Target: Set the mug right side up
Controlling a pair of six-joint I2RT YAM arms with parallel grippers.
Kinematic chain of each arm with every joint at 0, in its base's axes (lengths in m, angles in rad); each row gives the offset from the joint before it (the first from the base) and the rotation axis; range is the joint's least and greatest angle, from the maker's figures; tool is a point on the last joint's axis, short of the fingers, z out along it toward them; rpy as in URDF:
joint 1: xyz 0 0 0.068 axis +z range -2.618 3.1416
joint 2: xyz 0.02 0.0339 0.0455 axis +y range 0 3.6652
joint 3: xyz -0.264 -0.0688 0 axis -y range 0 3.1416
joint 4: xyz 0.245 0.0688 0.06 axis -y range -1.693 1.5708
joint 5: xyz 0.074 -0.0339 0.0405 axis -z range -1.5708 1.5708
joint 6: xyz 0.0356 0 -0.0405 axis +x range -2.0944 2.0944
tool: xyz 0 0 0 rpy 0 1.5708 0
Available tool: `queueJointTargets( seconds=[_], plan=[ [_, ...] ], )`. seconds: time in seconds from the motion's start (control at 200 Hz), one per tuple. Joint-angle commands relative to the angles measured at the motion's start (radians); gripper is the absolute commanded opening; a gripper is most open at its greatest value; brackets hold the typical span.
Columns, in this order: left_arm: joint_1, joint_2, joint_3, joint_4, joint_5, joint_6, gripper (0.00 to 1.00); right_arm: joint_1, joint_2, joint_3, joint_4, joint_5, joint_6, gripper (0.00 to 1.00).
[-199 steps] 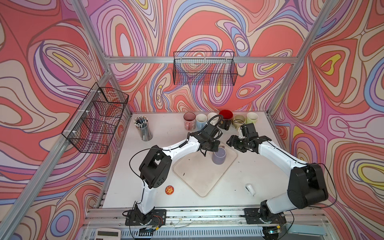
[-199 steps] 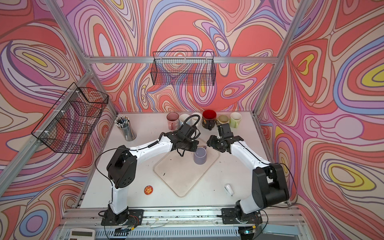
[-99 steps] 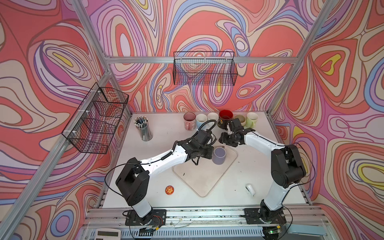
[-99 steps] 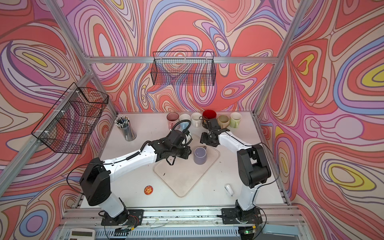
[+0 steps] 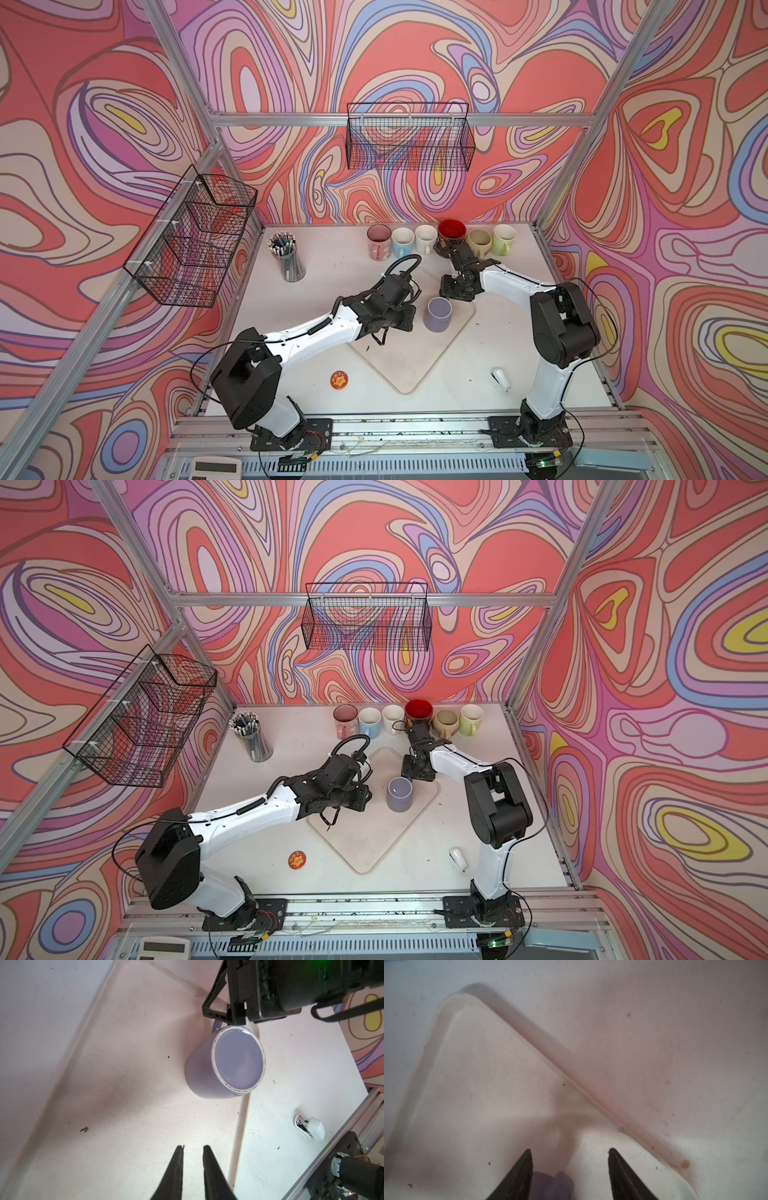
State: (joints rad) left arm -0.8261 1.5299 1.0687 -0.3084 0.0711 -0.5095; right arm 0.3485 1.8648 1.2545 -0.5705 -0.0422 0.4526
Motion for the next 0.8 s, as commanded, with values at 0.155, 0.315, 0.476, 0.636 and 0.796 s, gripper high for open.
queueJointTargets(
  seconds=[0.155, 0.315, 0.476, 0.636, 0.796],
  plan=[
    [-0.005, -0.019, -0.031, 0.025, -0.039, -0.006, 0.22, 0.001, -0.143, -0.120, -0.025, 0.041, -0.015, 0.57],
    [-0.005, -0.028, -0.050, 0.028, -0.056, -0.005, 0.22, 0.003, -0.222, -0.186, -0.031, 0.032, -0.014, 0.54],
    [-0.005, -0.045, -0.077, 0.038, -0.073, -0.007, 0.22, 0.020, -0.295, -0.236, -0.040, 0.015, -0.015, 0.53],
    [-0.004, -0.042, -0.084, 0.036, -0.073, -0.012, 0.22, 0.063, -0.323, -0.248, -0.068, 0.011, -0.013, 0.51],
    [-0.004, -0.056, -0.097, 0.035, -0.087, -0.011, 0.22, 0.120, -0.358, -0.268, -0.084, 0.023, 0.007, 0.51]
  ],
)
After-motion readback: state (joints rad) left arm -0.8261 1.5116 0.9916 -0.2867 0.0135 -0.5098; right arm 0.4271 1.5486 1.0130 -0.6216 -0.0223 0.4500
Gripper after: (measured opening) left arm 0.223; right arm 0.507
